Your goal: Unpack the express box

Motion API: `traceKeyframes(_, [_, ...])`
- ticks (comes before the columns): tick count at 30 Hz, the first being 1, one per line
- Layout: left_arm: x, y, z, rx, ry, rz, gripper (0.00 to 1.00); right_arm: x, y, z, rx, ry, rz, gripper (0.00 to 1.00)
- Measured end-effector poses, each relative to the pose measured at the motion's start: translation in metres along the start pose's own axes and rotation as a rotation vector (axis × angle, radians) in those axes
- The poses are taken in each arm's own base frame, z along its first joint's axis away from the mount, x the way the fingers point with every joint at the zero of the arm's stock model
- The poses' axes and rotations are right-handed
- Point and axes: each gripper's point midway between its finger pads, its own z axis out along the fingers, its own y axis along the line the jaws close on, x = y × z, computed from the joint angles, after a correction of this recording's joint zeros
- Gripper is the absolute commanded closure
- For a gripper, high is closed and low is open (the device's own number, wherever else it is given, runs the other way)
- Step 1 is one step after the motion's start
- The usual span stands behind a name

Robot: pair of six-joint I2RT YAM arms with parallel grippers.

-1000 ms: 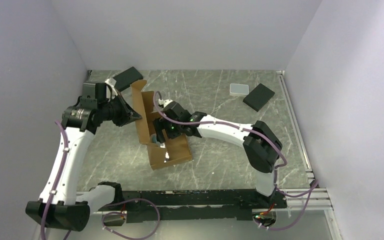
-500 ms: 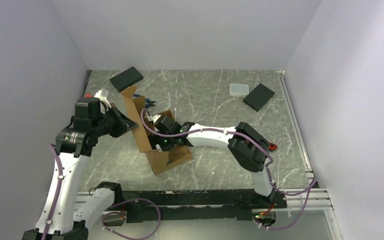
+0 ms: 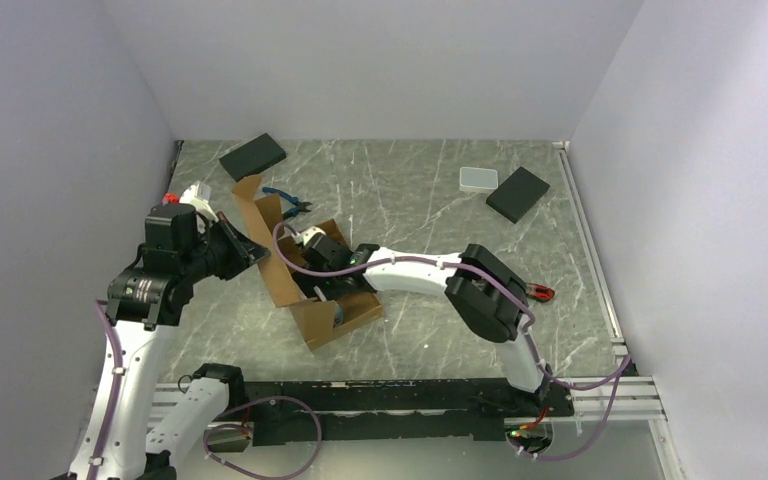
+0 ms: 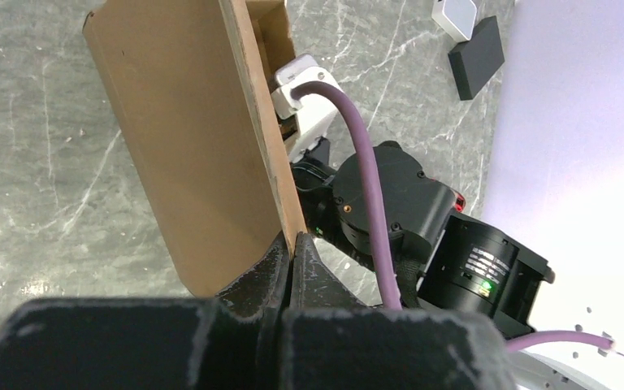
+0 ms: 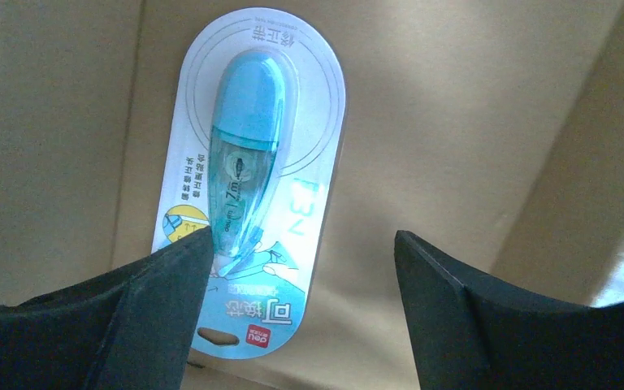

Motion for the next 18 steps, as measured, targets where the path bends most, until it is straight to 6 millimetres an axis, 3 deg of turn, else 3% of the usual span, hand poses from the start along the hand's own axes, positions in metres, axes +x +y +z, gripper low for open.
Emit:
traceKeyframes(6, [-0.001, 0.0, 0.005, 0.0, 0.014, 0.032, 1.0, -0.005, -0.018, -0.008, 0.095, -0.023, -0.014, 0.34])
traceKeyframes(13, [-0.004, -0.003, 0.009, -0.001, 0.035, 0.062, 1.0, -0.003, -0.022, -0.01, 0.102, -0.026, -0.025, 0.56])
traceKeyframes(16, [-0.005, -0.002, 0.008, -0.001, 0.031, 0.066, 1.0, -0.005, -0.022, -0.01, 0.098, -0.032, -0.036, 0.6])
traceKeyframes(18, [-0.005, -0.002, 0.007, -0.003, 0.025, 0.069, 1.0, -0.006, -0.021, -0.01, 0.091, -0.035, -0.05, 0.57])
